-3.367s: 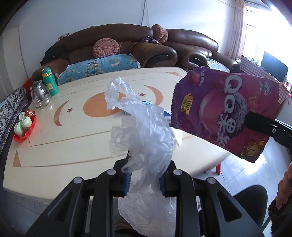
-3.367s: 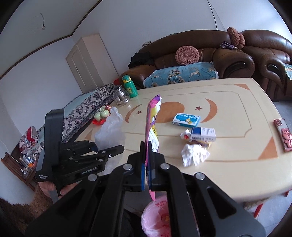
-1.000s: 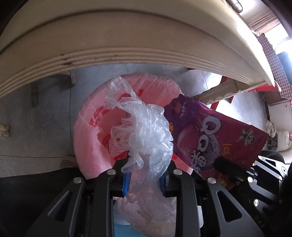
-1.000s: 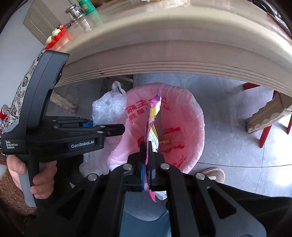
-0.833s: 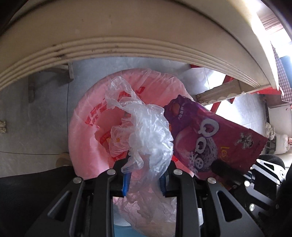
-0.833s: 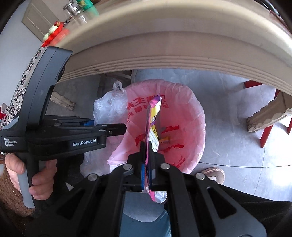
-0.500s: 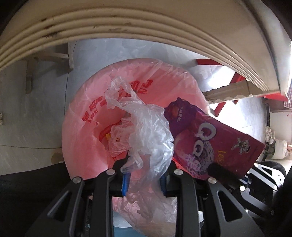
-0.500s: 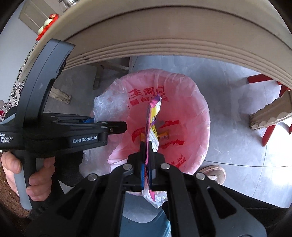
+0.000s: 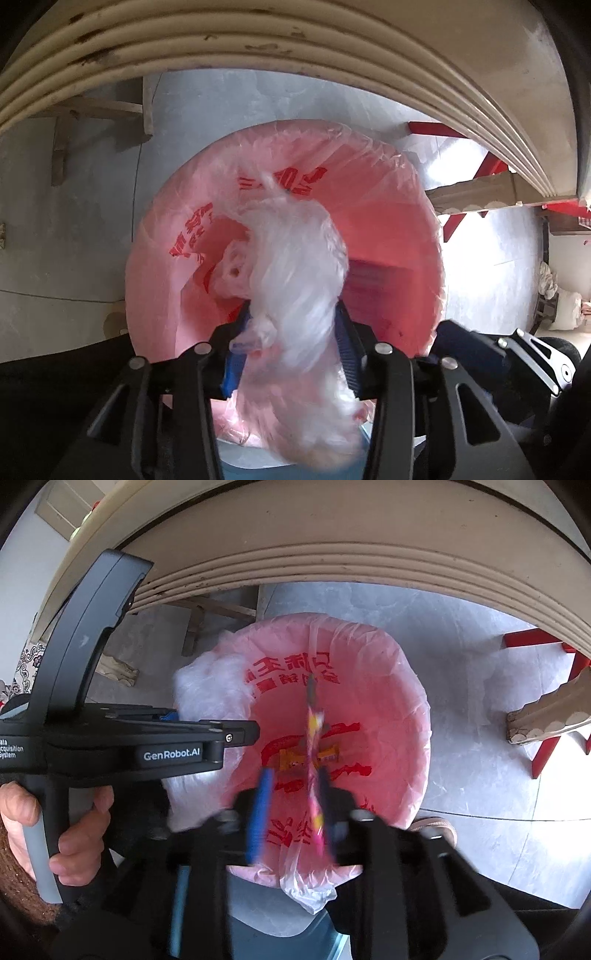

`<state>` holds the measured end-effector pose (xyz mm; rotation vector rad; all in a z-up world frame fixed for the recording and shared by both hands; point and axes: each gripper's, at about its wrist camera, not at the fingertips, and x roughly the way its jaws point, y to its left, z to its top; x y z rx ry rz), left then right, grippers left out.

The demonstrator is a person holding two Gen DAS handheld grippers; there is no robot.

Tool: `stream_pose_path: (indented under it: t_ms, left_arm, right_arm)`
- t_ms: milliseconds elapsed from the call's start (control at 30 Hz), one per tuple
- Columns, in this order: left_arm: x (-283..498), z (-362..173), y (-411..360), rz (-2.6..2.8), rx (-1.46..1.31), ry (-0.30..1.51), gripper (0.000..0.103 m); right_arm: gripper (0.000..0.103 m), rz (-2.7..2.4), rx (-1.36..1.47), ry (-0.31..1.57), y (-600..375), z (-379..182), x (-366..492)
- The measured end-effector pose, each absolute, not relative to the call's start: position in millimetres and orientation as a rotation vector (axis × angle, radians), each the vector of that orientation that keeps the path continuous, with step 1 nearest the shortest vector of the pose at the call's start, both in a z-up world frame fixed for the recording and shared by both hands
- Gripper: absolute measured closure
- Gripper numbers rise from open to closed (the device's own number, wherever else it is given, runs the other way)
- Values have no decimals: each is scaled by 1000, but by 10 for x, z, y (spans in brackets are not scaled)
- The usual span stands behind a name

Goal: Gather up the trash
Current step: 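Open the left tool over the bin while the right tool opens, dropping both bags, then raise both open tools from the bin back over the table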

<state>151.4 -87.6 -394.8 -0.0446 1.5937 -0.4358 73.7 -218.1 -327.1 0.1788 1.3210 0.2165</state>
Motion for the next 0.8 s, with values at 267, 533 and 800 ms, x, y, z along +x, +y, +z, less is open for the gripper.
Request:
stream_pose_path:
  t_ms: [267,533,800]
  left_arm:
    - [1577,-3923,-871,-397,-11,1560,36]
    - [1577,-3824,-799,-335,24,1522,30]
    - [1435,-3391,-732,-288,133,1387,28]
  right_arm:
    - [53,202,186,1318,-2228,-3275,741]
    - [40,173,180,1290,-2277,-3207,719]
    - [38,161,158,1248,-2234,-3037,663]
